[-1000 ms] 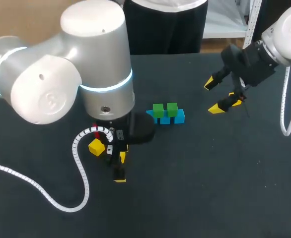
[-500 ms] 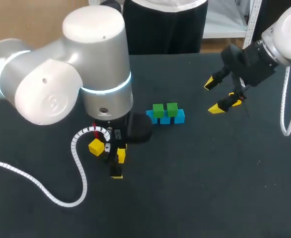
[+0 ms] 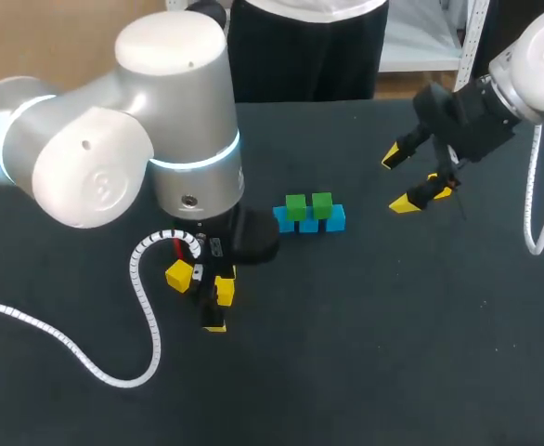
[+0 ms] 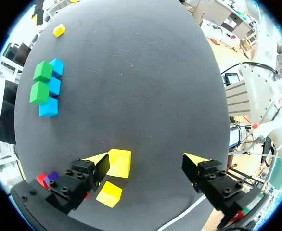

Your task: Place the blue cubes, place green cubes on the blue cubes, place the yellow cubes on the green cubes, then place the red cubes on the yellow cubes, and place purple cube on the red cubes.

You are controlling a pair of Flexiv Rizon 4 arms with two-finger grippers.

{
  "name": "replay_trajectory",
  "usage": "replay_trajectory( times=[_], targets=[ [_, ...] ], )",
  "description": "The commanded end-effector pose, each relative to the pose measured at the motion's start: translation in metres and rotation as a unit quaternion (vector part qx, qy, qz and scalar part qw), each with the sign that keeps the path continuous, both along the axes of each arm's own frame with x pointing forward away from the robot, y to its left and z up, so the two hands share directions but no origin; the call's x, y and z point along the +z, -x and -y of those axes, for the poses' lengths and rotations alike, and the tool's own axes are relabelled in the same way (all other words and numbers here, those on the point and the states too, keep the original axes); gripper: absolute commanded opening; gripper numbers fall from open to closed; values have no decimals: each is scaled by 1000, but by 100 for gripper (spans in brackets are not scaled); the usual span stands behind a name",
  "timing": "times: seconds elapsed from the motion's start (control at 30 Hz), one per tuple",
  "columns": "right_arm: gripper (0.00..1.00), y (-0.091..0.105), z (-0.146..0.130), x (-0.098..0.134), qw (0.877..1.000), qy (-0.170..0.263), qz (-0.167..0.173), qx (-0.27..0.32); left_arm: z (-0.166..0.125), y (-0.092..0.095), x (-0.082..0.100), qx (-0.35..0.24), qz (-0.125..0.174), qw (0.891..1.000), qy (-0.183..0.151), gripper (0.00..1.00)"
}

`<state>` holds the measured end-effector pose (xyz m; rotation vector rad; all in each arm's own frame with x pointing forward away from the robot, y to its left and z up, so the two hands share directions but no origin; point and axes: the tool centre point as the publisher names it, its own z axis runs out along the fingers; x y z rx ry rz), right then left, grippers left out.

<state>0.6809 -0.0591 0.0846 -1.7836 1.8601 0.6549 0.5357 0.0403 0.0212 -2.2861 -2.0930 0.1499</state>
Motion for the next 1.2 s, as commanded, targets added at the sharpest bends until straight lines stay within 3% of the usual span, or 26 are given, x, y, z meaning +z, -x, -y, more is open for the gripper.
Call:
replay_trajectory(
  times=[0.03,0.6,0.9,1.2],
  targets=[
    [100,1,0,0,1000,0,1,-1,3,-8,-1,-2,-10,1000,-4,100],
    [100,1,0,0,1000,0,1,-1,6,-11,-7,4,-12,1000,-14,100],
    [100,1,0,0,1000,0,1,-1,8,-5,10,9,5,1000,-19,100],
    [100,1,0,0,1000,0,1,-1,7,-19,3,2,3,1000,-22,100]
  ],
)
